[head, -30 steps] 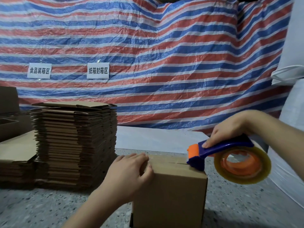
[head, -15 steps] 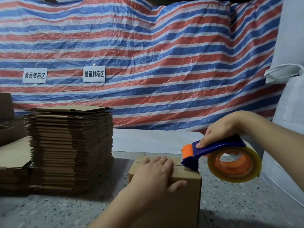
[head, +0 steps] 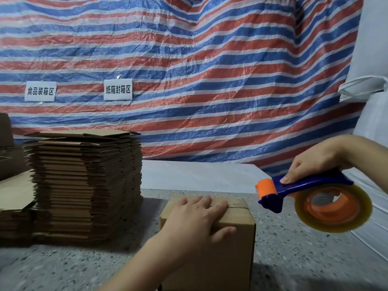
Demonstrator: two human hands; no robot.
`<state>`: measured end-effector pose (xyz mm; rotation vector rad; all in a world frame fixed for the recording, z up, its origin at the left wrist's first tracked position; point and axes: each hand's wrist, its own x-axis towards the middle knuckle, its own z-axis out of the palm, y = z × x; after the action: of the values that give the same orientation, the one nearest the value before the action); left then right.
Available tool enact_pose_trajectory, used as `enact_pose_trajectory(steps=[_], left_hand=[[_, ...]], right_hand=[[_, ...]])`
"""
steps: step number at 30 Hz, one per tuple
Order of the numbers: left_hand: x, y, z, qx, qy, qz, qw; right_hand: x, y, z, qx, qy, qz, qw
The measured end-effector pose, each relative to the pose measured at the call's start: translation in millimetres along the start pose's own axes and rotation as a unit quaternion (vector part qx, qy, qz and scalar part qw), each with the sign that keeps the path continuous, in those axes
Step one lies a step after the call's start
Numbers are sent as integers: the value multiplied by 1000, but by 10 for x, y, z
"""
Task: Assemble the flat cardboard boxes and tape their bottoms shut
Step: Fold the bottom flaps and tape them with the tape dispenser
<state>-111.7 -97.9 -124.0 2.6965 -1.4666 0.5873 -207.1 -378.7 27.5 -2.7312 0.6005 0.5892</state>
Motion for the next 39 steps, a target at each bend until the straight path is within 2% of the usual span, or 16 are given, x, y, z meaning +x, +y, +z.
enact_pose_trajectory(steps=[3,6,10,14,16,19,21,23,27,30,32,39], left_hand=[[10,5,-8,-3,-2,-3,1000],[10,16,-26,-9,-8,-6,1000],[63,70,-123,-41,-37,-18,998],[144,277,-162,-57,-57,-9,997],[150,320,-124,-60,-41,-12,997],[123,287,-78,-49,-12,1,999],[116,265,-72,-33,-5,23,999],[131,267,-82,-25,3,38,999],[170,282,-89,-31,-4,39,999],[161,288,-80,-26,-2,31,999],[154,296,-69,-23,4,30,999],[184,278,-45,-17,-3,33,999]], right_hand=[[-47,80,18,16,-8,-2,1000],[-46,33,148,-30,-14,14,999],[40,-111,347,-98,31,18,995],[8,-260,364,-114,50,32,992],[1,-330,405,-175,72,49,981],[162,-295,710,-327,80,65,939],[314,-139,986,-310,96,61,944],[424,48,1181,-277,160,35,947],[714,237,1513,-231,340,0,912],[889,250,1810,-199,405,4,892],[959,277,1970,-194,420,17,887],[948,170,2140,-174,378,88,905]])
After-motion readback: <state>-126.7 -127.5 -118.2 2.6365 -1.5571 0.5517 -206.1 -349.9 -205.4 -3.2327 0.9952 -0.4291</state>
